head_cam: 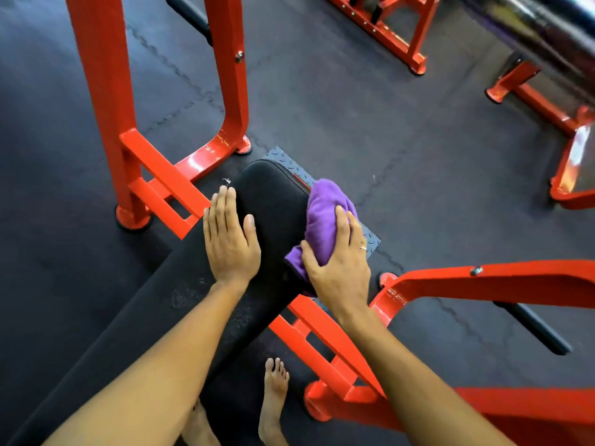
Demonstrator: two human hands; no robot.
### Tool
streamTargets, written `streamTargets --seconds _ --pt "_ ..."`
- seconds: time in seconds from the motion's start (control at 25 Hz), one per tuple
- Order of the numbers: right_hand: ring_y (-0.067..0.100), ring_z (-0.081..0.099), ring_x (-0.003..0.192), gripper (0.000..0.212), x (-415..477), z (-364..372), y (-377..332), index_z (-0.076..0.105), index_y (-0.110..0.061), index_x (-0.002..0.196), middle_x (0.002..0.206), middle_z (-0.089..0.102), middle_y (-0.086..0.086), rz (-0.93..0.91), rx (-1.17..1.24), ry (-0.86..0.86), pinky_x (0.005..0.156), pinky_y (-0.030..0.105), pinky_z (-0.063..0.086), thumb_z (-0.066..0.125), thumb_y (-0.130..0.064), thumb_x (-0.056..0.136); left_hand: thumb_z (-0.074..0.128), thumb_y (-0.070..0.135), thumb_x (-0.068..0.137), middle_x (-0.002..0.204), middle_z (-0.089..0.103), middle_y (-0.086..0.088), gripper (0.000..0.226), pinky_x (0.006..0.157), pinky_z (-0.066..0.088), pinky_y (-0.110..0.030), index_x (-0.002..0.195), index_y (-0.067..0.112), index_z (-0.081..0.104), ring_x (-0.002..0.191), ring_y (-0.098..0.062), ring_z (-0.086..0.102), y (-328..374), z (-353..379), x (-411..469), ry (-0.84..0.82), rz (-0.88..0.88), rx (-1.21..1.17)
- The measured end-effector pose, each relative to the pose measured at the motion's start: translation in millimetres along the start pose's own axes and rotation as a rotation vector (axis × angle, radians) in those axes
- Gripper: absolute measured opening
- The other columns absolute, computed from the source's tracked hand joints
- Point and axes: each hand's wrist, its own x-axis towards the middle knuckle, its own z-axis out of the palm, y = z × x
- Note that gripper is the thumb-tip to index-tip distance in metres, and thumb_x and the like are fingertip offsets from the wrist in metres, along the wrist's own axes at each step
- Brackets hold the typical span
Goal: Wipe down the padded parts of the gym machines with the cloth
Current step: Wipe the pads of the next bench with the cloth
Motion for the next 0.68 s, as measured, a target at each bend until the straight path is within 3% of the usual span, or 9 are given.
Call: streamTargets --seconds 0.16,0.28,0.36,0.48,0.68 --pt "0.031 0.050 0.131 0.075 48.2 14.9 -34.6 0.041 -0.028 0.150 0.146 0.051 0.001 -0.081 -0.229 0.008 0.108 0.049 0.041 0.047 -0.069 0.087 0.037 0.027 0.107 0.164 0.032 -0.009 0.054 0.126 0.019 -0.044 0.157 0.007 0.032 0.153 -0.024 0.025 -0.1 0.2 -0.3 0.007 0.007 0.011" --pt "0.032 0.057 0.120 0.069 73.5 12.3 -49.1 0.045 -0.028 0.145 0.135 0.059 0.001 -0.121 -0.274 -0.048 0.098 0.045 0.042 0.050 -0.068 0.089 0.037 0.028 0.107 0.163 0.033 -0.009 0.053 0.126 0.019 -0.043 0.156 0.007 0.033 0.153 -0.024 0.027 -1.1 0.6 -0.3 0.000 0.001 0.020" --pt "0.033 0.059 0.117 0.064 65.3 3.1 -33.7 0.047 -0.030 0.143 0.133 0.061 0.001 -0.006 -0.175 -0.021 0.093 0.044 0.045 0.052 -0.066 0.090 0.038 0.028 0.107 0.163 0.034 -0.010 0.053 0.125 0.020 -0.044 0.155 0.006 0.035 0.152 -0.026 0.028 -0.8 -1.2 1.2 -0.004 0.009 0.012" --pt "0.029 0.056 0.125 0.064 29.9 8.1 -19.3 0.044 -0.031 0.146 0.145 0.054 -0.005 0.263 0.095 0.112 0.098 0.044 0.045 0.056 -0.063 0.091 0.037 0.028 0.107 0.163 0.033 -0.012 0.053 0.125 0.022 -0.047 0.155 0.005 0.034 0.152 -0.028 0.029 -1.8 -3.9 2.9 -0.026 0.019 0.006" --pt "0.026 0.036 0.148 0.085 -20.8 60.0 -40.0 0.025 -0.020 0.159 0.165 0.029 0.005 0.409 0.390 0.396 0.113 0.046 0.040 0.061 -0.056 0.091 0.037 0.029 0.108 0.164 0.027 -0.017 0.056 0.126 0.018 -0.048 0.156 0.001 0.029 0.153 -0.031 0.023 -6.0 -9.4 0.9 -0.092 0.077 -0.035"
